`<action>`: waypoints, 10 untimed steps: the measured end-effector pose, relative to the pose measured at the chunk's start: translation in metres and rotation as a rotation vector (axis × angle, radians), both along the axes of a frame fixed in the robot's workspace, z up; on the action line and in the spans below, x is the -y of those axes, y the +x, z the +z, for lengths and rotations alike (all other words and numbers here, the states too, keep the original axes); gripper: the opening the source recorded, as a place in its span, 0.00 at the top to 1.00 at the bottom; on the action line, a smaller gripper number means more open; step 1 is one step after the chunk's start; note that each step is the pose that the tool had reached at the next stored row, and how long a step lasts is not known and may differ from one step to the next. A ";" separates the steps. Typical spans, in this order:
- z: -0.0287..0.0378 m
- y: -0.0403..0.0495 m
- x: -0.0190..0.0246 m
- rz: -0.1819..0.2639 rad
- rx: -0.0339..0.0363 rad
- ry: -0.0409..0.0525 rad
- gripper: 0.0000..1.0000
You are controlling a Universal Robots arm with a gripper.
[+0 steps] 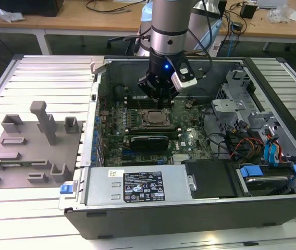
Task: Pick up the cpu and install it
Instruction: 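Install the first cpu locking lever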
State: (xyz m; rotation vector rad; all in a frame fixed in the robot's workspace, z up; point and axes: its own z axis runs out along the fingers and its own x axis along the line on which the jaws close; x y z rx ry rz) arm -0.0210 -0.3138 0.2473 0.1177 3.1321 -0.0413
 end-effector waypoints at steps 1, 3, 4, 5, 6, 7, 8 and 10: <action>0.0000 0.0000 0.0000 0.000 -0.0001 -0.0001 0.89; 0.0000 0.0000 0.0000 0.000 -0.0001 -0.0001 0.89; 0.0000 0.0000 0.0000 0.000 -0.0001 -0.0001 0.89; 0.0000 0.0000 0.0000 0.000 0.0000 -0.0001 0.89; 0.0000 0.0000 0.0000 0.000 0.0000 -0.0002 0.89; 0.0000 0.0000 0.0000 0.000 0.0000 -0.0003 0.89; 0.0000 0.0000 0.0000 0.000 0.0000 -0.0003 0.89; 0.0000 0.0000 0.0000 0.000 0.0000 -0.0004 0.89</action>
